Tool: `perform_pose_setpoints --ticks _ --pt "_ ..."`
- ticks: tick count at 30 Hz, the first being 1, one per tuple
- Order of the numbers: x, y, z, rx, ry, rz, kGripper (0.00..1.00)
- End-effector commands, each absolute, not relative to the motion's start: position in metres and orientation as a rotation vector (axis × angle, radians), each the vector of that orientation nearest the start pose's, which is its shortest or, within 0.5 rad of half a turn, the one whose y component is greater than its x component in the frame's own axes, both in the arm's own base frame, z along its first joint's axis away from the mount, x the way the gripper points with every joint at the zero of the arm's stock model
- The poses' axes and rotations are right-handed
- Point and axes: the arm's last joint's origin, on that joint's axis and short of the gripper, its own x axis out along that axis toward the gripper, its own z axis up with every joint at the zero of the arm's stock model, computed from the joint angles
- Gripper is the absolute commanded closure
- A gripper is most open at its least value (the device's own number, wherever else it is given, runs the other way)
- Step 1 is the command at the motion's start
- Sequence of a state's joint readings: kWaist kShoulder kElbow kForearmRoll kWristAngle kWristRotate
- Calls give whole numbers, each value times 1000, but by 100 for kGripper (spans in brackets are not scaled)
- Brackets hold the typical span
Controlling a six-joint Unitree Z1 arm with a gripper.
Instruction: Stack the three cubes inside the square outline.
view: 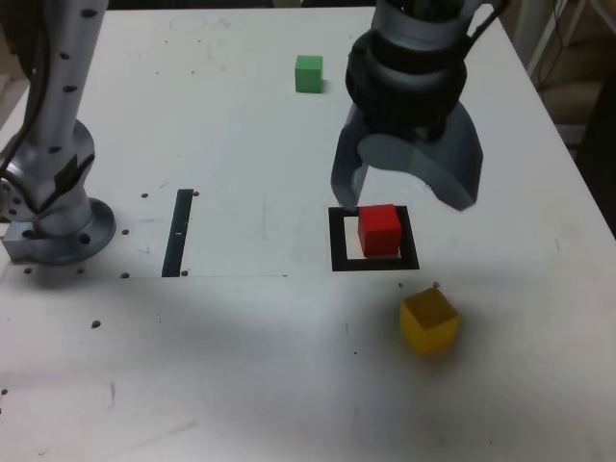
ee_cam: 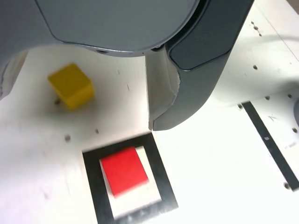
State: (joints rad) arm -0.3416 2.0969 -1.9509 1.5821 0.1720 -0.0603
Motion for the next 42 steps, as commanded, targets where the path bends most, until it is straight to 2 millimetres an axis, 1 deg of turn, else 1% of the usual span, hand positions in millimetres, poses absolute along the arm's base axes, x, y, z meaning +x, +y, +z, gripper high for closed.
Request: perform_pose_setpoints --ticks 1,10,20,24,29,37,42 --pt "365 -126 310 403 1683 -94 0" --pt "378 -149 301 462 1668 -204 0" --pt "383 -156 286 457 1711 -244 0" --pt "385 -156 281 399 1727 -188 0" --pt "388 -155 277 269 1749 -89 0" --pt "390 -157 282 63 1736 64 1" --pt "389 -154 281 -30 1753 140 1"
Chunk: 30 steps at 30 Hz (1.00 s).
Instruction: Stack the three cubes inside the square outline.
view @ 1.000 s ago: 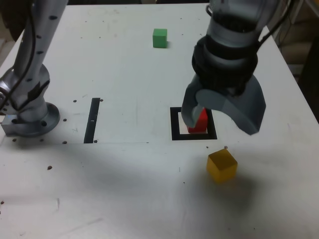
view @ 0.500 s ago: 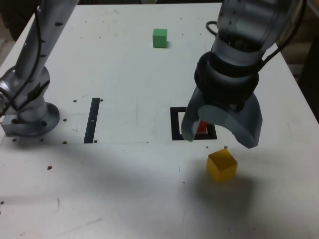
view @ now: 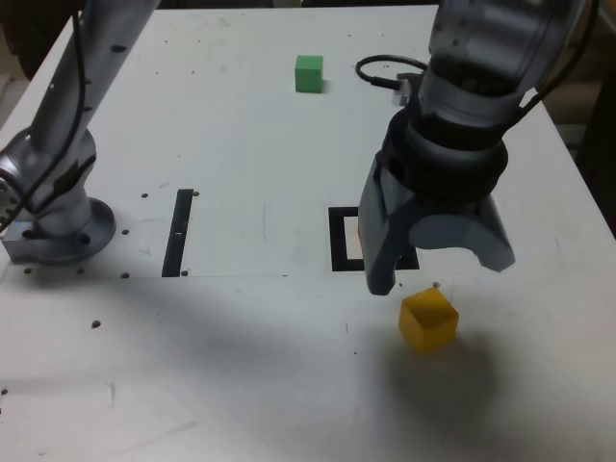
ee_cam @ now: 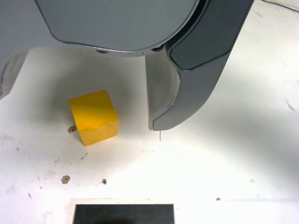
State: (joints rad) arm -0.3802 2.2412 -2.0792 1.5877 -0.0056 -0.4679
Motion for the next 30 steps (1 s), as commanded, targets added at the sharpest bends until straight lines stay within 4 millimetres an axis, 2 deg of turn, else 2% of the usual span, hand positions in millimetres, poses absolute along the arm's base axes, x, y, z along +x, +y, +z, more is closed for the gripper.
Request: perform_pose_setpoints --ticks 1,9,22,30 --pt "388 -153 279 -45 1761 149 1" --pt "394 -154 259 -141 1834 141 1" --pt "420 -152 226 -190 1860 93 2" --pt "431 -145 213 -210 1877 88 12"
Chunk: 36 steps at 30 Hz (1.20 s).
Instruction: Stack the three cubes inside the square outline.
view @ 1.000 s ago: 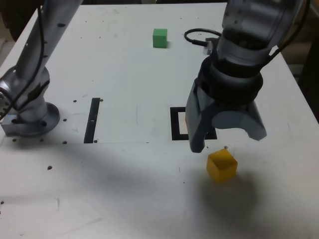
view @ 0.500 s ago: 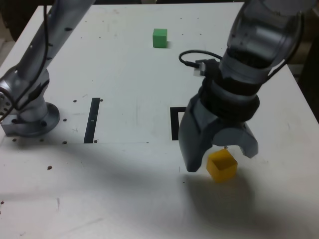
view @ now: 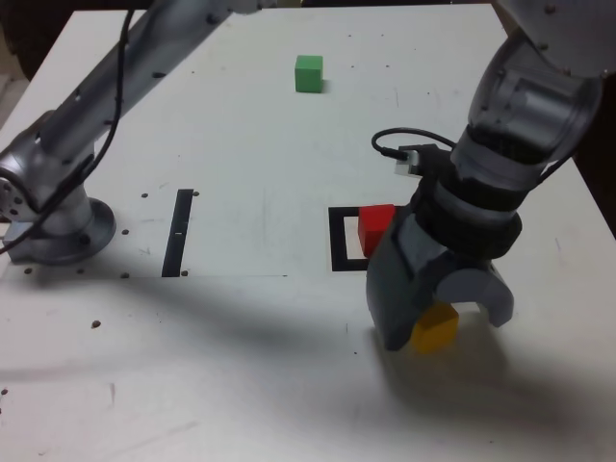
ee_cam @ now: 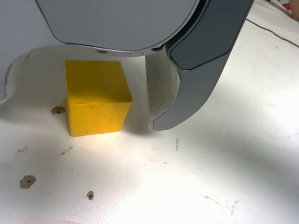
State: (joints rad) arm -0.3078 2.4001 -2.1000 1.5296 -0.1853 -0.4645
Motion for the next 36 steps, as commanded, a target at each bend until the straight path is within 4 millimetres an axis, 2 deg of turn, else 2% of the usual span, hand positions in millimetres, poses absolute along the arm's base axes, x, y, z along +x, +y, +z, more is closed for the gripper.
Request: perform_pose_setpoints --ticks 1,5,11,14,32,36 --pt "432 -145 213 -211 1877 89 14" --pt "433 -144 210 -217 1882 91 27" --pt "433 -143 208 -222 1891 105 56" --pt "433 -143 208 -223 1893 107 64" --pt "431 -143 212 -217 1894 97 66" --pt "426 -141 221 -201 1893 98 66"
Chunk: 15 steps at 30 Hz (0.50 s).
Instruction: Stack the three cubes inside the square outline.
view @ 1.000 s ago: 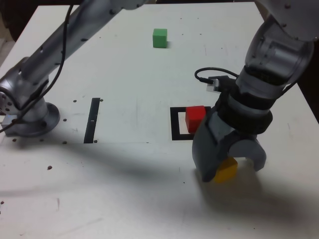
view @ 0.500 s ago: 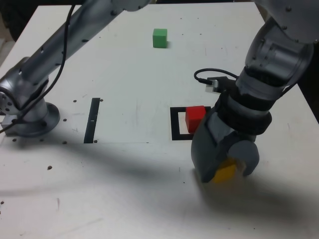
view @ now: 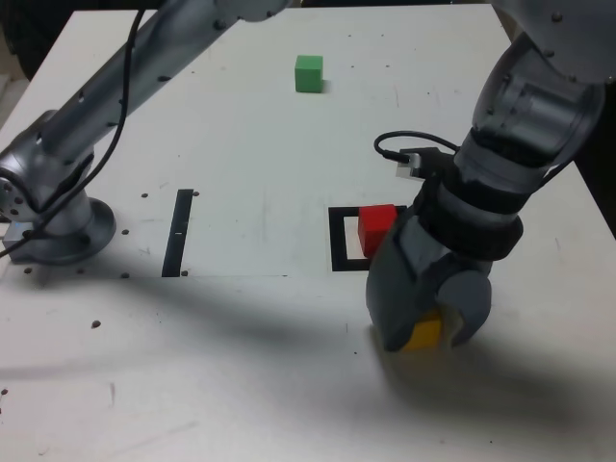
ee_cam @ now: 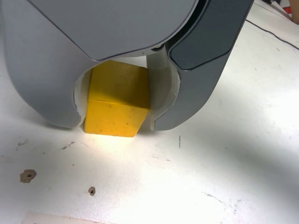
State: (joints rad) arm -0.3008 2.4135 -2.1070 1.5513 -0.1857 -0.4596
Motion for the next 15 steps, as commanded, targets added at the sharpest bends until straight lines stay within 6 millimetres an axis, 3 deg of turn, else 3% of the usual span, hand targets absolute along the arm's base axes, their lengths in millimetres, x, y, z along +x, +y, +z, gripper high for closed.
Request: perform_pose_setpoints --ticks 1,15 --pt "424 -140 224 -196 1892 101 66" --pt "384 -115 281 -89 1839 84 66"
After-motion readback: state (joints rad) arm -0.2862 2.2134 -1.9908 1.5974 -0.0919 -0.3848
